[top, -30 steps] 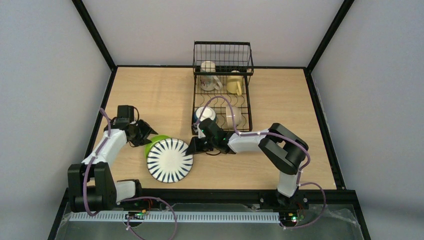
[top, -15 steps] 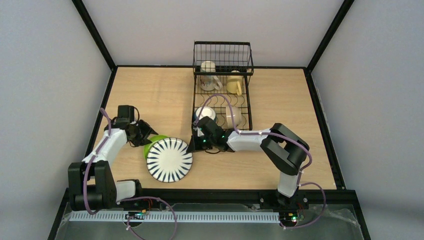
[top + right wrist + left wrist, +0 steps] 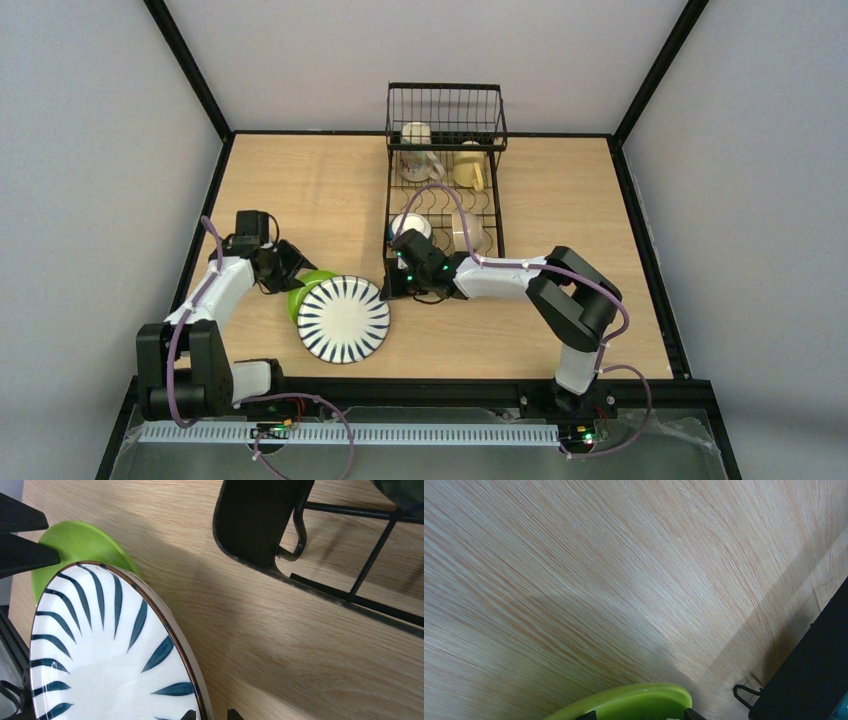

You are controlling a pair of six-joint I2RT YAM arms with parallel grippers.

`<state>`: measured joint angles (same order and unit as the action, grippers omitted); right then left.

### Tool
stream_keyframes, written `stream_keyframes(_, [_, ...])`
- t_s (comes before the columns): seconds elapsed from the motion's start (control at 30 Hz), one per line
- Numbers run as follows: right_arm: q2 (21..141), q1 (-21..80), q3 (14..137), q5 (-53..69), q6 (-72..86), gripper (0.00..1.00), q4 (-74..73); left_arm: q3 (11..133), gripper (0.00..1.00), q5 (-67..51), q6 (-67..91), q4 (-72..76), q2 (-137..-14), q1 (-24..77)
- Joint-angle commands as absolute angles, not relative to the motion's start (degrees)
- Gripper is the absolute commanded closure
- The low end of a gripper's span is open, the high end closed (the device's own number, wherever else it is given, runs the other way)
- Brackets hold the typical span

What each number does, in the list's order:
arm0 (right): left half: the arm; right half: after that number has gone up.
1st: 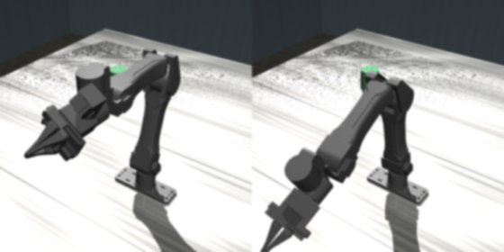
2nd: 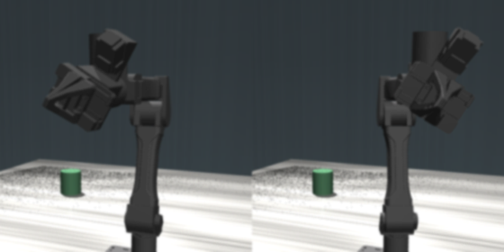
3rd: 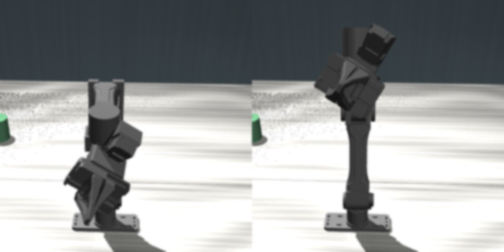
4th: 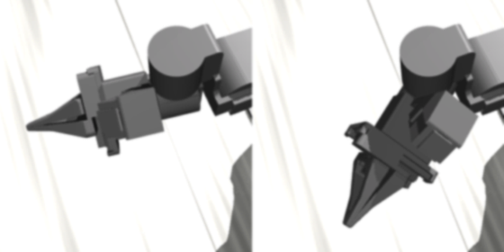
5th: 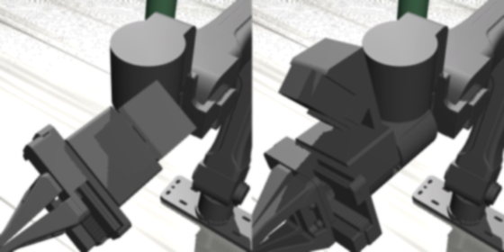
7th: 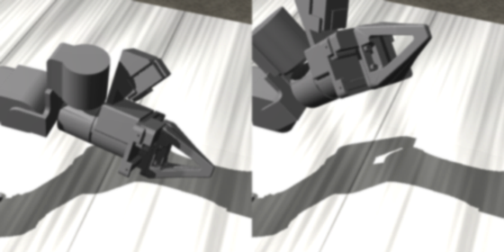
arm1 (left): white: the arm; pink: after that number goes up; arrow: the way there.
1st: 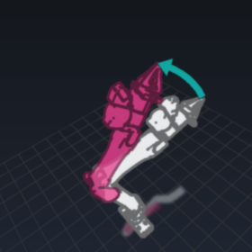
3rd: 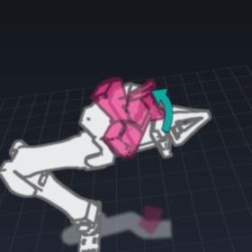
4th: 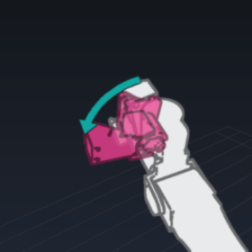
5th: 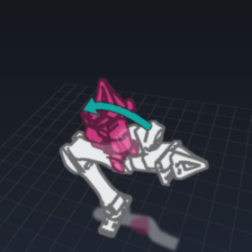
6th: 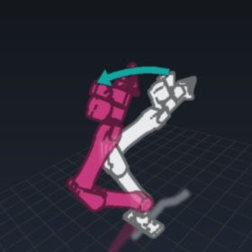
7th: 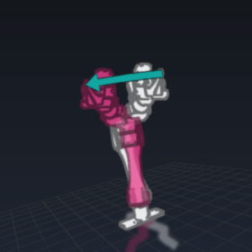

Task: Load the mixed dishes into the dish rack
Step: Place the plate on the plate, then grab the plate from the plate.

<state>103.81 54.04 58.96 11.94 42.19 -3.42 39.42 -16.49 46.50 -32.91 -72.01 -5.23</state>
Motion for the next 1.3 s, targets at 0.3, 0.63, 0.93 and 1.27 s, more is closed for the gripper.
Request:
stream_keyframes(0.3, [104.38,54.23,59.22,15.14,42.08,0.64,-2.55,40.09,0.01,-16.46,45.69,-32.64,-73.2,-5.62])
stream_keyframes(0.63, [106.52,54.26,58.24,18.57,43.29,0.64,1.08,40.19,0.01,-16.85,45.4,-32.72,-73.72,-5.58])
stream_keyframes(0.93, [109.16,54.25,56.98,21.27,45.11,0.63,4.73,40.3,0.01,-17.16,44.46,-32.92,-74.52,-5.63])
stream_keyframes(1.27, [105.71,54.23,57.69,18.86,44.33,0.94,1.54,40.34,0.01,-17.24,44.37,-32.56,-75.32,-5.63])
